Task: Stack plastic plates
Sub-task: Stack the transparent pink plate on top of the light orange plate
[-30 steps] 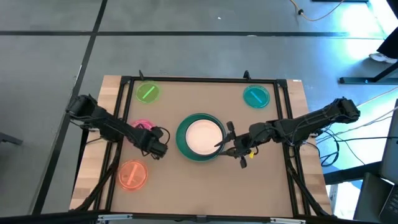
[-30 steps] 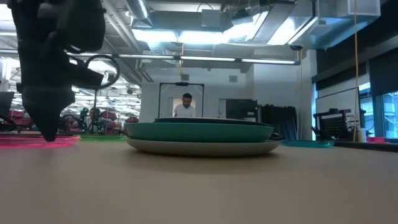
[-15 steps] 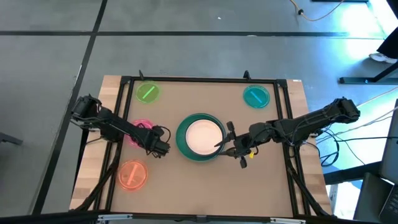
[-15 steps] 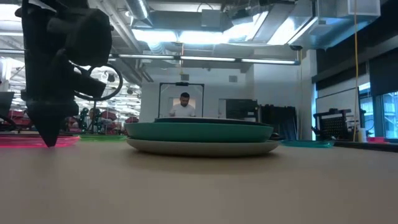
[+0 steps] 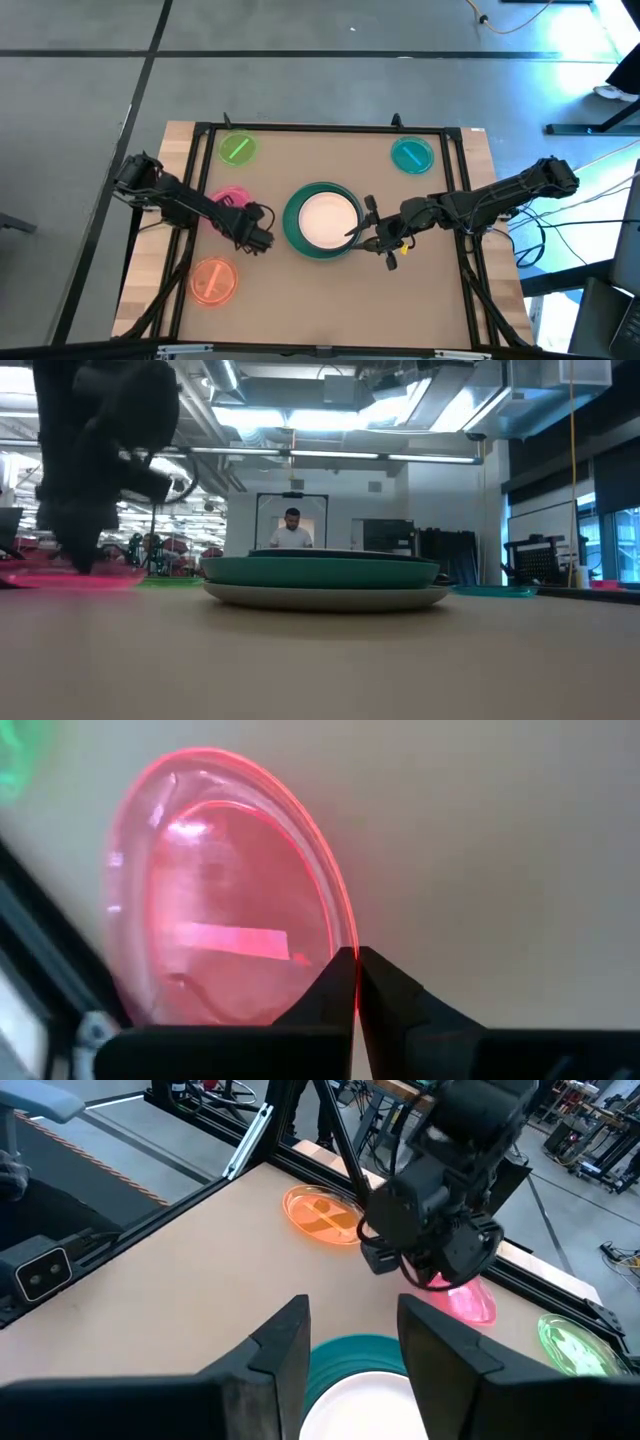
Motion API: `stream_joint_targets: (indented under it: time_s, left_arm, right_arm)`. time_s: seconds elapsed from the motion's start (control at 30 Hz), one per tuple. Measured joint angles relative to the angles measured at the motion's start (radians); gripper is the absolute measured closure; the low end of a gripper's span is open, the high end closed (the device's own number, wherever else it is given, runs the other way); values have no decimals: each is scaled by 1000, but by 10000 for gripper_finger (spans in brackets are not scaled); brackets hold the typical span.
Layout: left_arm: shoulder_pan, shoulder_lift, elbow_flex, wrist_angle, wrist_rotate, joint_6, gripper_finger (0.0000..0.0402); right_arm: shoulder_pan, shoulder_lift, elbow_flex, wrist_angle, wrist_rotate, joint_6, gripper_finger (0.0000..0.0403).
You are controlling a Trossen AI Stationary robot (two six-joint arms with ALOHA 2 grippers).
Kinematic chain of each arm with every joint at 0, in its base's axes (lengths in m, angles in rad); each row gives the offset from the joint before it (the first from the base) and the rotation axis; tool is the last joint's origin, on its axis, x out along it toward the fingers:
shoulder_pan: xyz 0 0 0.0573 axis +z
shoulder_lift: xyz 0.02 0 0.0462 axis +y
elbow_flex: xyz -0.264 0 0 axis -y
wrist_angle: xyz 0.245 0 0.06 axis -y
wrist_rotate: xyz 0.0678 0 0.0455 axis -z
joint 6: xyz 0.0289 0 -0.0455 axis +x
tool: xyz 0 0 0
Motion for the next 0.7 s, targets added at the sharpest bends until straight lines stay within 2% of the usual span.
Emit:
stream_joint_targets:
  time_s: [0.13,0.43,0.53,0.7]
  left_arm:
    - [-31,0,96,-76,-69,30,400]
    - [-90,-1,302,-23,-163,281,400]
    - [-108,-1,346,42,-207,372,399]
    - [-126,-1,358,279,-220,597,399]
  right_arm:
    - [0,0,0,0,0,0,258]
    - [0,0,0,0,0,5,258]
    - [0,0,0,0,0,5,258]
    - [0,0,0,0,0,6,258]
